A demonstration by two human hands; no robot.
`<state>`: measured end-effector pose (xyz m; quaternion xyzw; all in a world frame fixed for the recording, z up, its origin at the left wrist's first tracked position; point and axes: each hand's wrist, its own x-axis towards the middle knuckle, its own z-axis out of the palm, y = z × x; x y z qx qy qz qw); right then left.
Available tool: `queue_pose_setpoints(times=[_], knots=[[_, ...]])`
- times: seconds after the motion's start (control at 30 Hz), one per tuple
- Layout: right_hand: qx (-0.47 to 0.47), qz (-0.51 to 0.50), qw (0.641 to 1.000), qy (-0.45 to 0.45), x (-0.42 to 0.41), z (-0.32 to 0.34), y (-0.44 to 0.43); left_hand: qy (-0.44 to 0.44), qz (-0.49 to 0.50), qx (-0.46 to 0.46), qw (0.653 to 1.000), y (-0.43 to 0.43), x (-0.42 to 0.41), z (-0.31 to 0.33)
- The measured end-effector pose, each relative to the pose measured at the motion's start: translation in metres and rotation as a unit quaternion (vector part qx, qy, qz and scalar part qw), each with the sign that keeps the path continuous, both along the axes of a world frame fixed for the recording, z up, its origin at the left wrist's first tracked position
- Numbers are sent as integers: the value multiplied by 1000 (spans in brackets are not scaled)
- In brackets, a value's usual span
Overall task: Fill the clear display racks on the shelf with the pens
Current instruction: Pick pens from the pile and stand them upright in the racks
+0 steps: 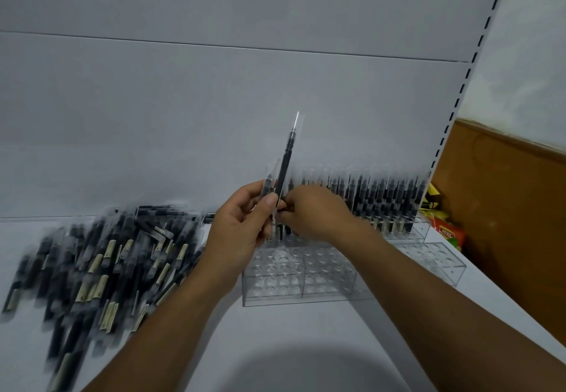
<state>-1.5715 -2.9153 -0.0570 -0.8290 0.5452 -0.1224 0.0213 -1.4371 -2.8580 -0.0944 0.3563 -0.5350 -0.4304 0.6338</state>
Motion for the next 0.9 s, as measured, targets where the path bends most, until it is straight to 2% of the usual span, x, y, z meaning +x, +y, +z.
queue_pose_setpoints(times=[0.17, 0.23, 0.27, 0.3, 0.37, 0.43, 0.57, 0.67, 0.73, 0.83, 0.9], knots=[[21, 1, 999, -34, -9, 1, 10, 4, 2, 3, 1000, 2, 1, 1], [26, 0, 995, -97, -20, 3, 16, 1, 3, 4, 1000, 2, 2, 1], [34, -1, 986, -161, -24, 4, 20, -2, 3, 4, 1000, 2, 2, 1], [53, 1, 967, -250, -27, 7, 23, -7, 2, 3, 1000, 1, 2, 1], [112, 20, 895, -431, -29, 15, 28, -19, 0, 4, 1000, 1, 2, 1], [145, 39, 848, -508, -26, 21, 30, -36, -1, 5, 999, 1, 1, 0], [109, 49, 832, -541, -22, 26, 27, -54, 11, 4, 998, 2, 0, -2], [38, 19, 827, -561, -28, 27, 21, -50, 42, 4, 998, 0, 2, -2], [-8, -7, 857, -515, -33, 23, 16, -51, 54, 4, 997, -1, 3, -2], [-18, -19, 919, -394, -34, 13, 10, -56, 51, 3, 997, -1, 2, -2], [-25, -15, 941, -336, -33, 6, 8, -55, 49, 3, 997, -1, 1, -2]])
